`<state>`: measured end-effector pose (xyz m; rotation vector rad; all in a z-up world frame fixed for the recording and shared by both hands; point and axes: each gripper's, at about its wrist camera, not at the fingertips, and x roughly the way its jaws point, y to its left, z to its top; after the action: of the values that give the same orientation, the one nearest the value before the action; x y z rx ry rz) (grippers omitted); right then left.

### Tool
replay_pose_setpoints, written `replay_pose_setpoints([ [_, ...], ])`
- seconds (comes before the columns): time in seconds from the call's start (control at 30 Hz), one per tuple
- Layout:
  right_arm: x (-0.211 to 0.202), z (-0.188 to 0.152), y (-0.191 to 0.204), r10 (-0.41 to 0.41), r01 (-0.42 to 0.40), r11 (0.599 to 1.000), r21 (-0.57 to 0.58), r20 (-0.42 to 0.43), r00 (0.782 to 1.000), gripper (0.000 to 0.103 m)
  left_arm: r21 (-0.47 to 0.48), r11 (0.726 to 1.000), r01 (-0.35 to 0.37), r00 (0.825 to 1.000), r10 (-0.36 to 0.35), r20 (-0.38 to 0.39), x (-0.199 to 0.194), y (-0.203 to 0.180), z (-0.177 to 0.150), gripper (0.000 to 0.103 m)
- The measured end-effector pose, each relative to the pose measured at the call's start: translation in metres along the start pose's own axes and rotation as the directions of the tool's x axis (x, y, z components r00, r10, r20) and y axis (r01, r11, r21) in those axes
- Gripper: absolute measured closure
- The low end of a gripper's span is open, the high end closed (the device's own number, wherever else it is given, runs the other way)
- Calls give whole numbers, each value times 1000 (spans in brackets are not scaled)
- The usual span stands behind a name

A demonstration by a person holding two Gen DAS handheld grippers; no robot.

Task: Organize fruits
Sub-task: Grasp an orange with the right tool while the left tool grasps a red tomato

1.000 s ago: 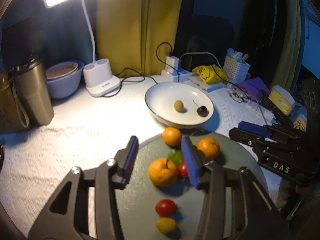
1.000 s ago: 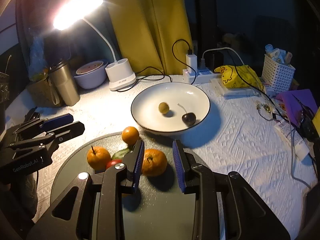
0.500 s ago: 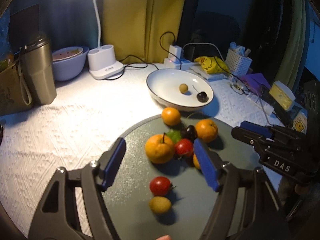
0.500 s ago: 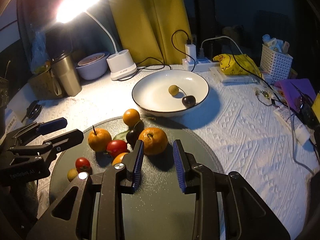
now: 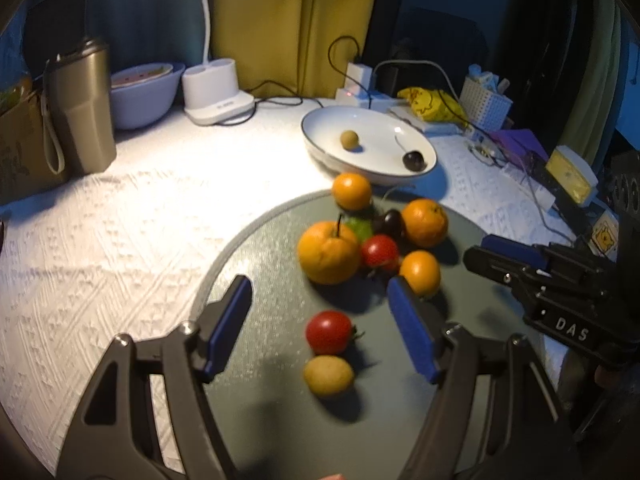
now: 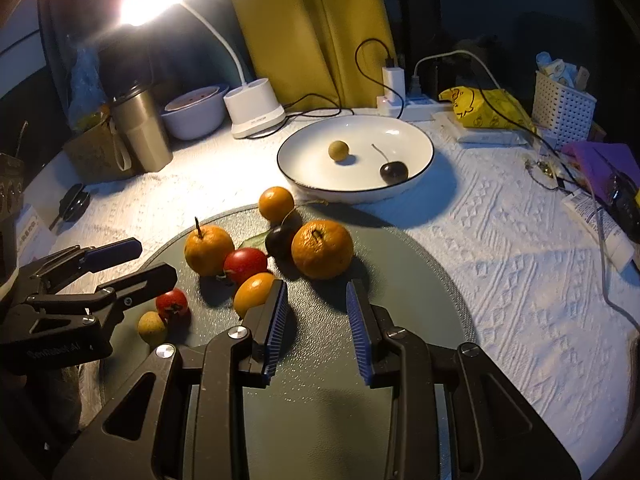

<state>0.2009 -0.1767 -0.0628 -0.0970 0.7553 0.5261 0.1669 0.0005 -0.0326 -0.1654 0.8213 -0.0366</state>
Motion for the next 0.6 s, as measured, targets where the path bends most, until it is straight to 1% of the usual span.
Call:
replay_pose_setpoints([
  [0.23,7,-9,5,40,-39,999,4,-30,999,70,25,999,-24,999,25,-36,10,-2,-10,31],
  [0.37,2,-8,10,61,-61,998,1,-13,998,70,46,999,-25,998,27,-51,15,-3,-14,32],
  [0.4,0,-7,12,67,-67,998,0,-7,998,70,48,999,-25,998,27,-54,16,-3,-15,34],
  [0.43,-1,-7,13,73,-73,997,-1,-4,997,70,52,998,-26,998,29,-57,16,-4,-16,43],
  [0.47,-1,-6,14,79,-79,997,-1,-2,997,70,53,998,-26,998,29,-63,17,-4,-17,45],
  [0.6,1,-5,23,100,-100,995,-11,-6,995,69,60,998,-9,998,13,-67,16,-7,-20,46],
])
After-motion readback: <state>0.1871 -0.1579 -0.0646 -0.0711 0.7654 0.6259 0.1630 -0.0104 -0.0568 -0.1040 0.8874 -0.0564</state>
